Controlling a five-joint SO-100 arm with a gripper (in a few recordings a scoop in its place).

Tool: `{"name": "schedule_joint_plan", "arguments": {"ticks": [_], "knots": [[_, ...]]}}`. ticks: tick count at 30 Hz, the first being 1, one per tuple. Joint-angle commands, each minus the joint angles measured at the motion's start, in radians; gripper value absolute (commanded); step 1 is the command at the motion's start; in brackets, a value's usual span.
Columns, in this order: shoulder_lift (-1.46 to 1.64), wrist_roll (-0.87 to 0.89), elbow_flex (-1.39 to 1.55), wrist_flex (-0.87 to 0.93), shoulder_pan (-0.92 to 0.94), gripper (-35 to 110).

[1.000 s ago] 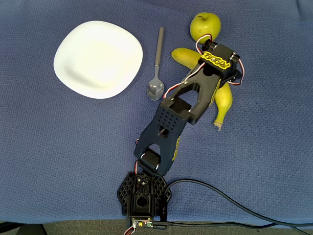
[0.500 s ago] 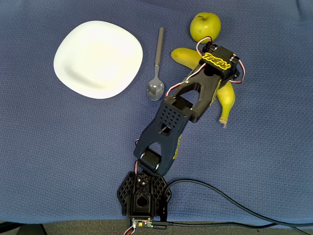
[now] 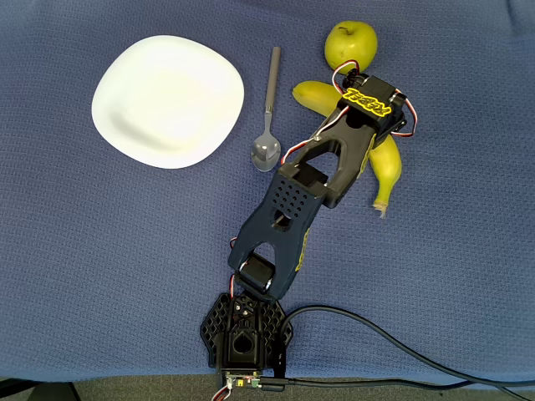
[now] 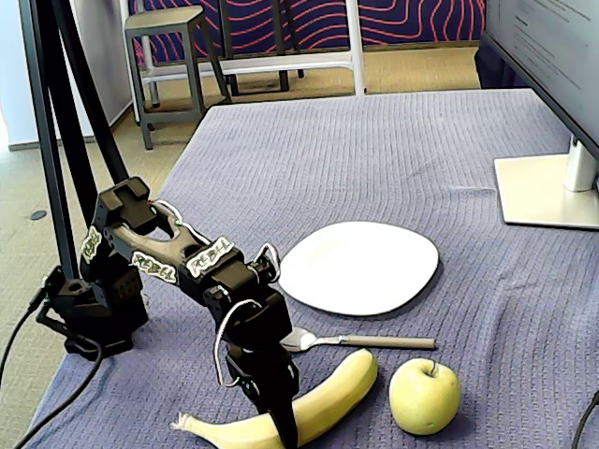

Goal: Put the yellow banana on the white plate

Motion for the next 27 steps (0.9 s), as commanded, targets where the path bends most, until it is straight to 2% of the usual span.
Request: {"name": "schedule_joint_plan", "arguments": {"ticks": [1, 6, 17, 27], "knots": [[0.063, 0.049, -0.008, 0.081, 0.014, 0], [0.173, 0.104, 0.014, 0.207, -0.006, 0], [0.423, 0.144, 0.044, 0.321, -0.057, 0], [0.672, 0.044, 0.229, 0.270, -0.164, 0]]}}
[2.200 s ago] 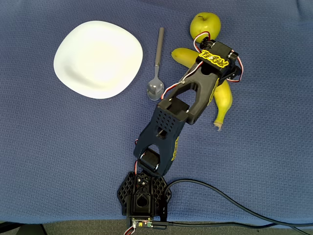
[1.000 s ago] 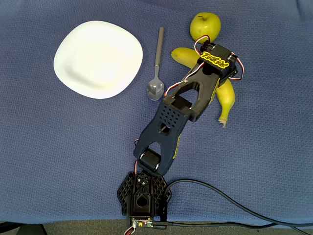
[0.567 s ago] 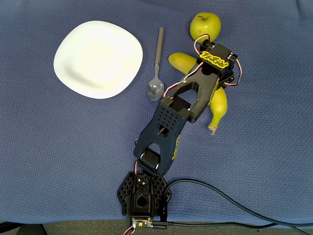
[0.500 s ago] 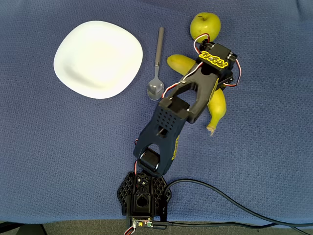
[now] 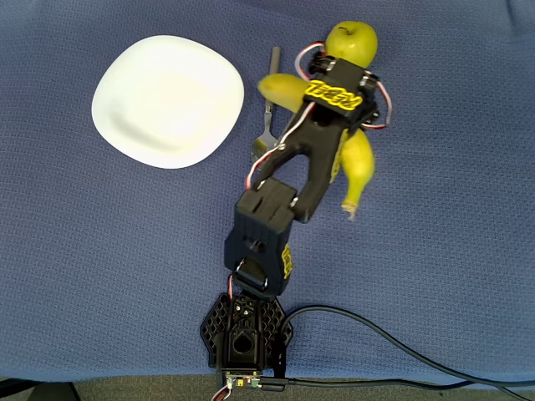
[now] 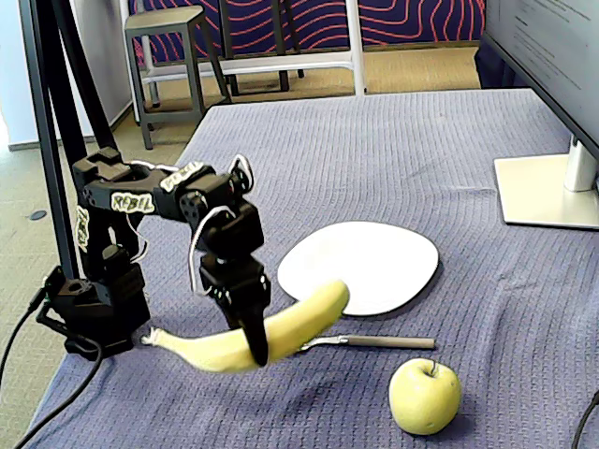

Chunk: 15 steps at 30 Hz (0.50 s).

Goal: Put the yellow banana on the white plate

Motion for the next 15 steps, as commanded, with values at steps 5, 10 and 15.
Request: {"name": "schedule_joint_plan", "arguments": {"ticks": [5, 10, 15], "knots": [[0.365, -0.098, 0.181, -0.115, -0.124, 0], [0.494, -0.118, 0.262, -0.140, -0.236, 0], [0.577, -0.117, 0.321, -0.229, -0.345, 0]]}}
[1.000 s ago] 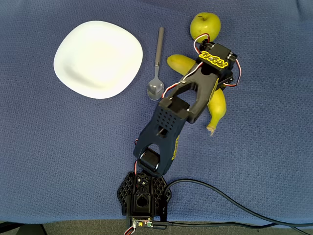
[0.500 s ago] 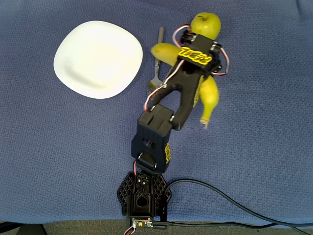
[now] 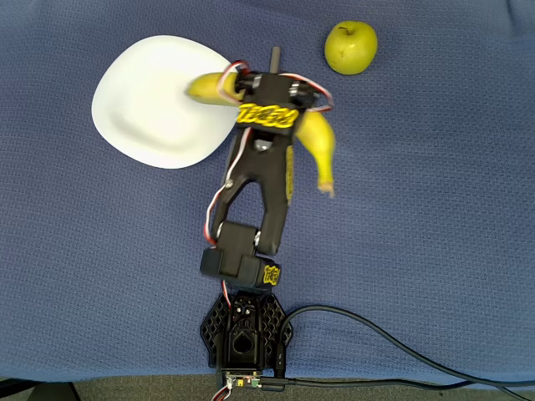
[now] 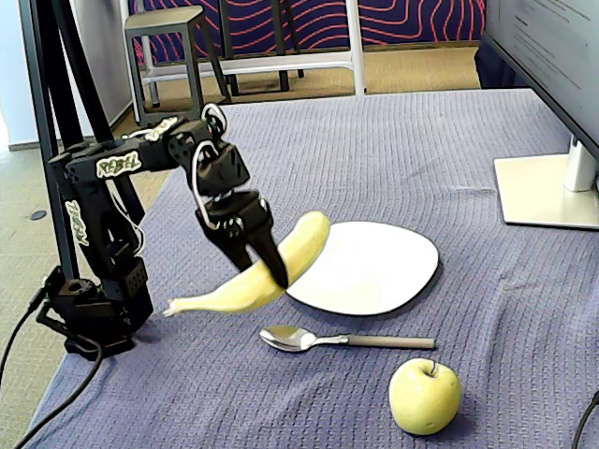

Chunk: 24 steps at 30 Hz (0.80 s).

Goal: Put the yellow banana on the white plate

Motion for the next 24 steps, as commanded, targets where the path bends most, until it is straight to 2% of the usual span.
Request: {"name": "schedule_joint_plan", "arguments": {"ticks": [1, 12, 24], "knots": [[0.158, -0.015, 0.032, -0.101, -0.080, 0], [0.063, -0.112, 0.152, -0.377, -0.268, 0], [-0.295, -0.161, -0.184, -0.416, -0.296, 0]]}}
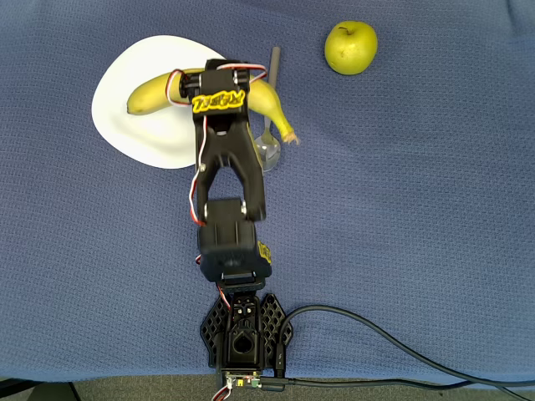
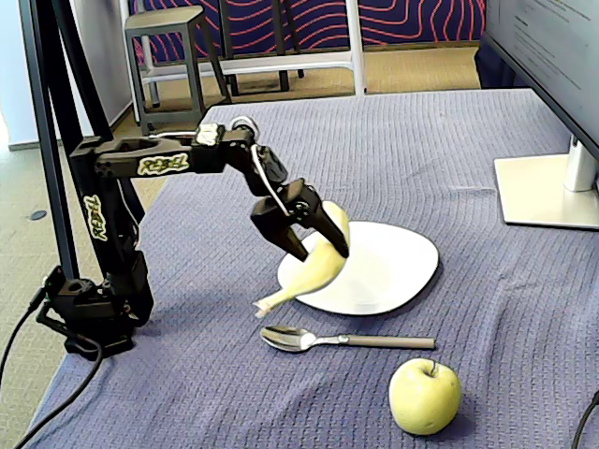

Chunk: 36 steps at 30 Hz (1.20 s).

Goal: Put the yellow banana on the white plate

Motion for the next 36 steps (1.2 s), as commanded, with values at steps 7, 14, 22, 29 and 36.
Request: {"name": "schedule_joint_plan", "arguments": {"ticks": [7, 14, 22, 29, 36], "knots": [[-0.117, -0.081, -0.275, -0.046, -0.046, 0], [-0.149, -0.166, -0.281, -0.046, -0.098, 0], [-0.241, -0.156, -0.347, -0.061, -0.123, 0], [-0.299, -0.166, -0.391, -0.118, -0.164, 0], [-0.362, -0.161, -0.446, -0.126, -0.190, 0]]}}
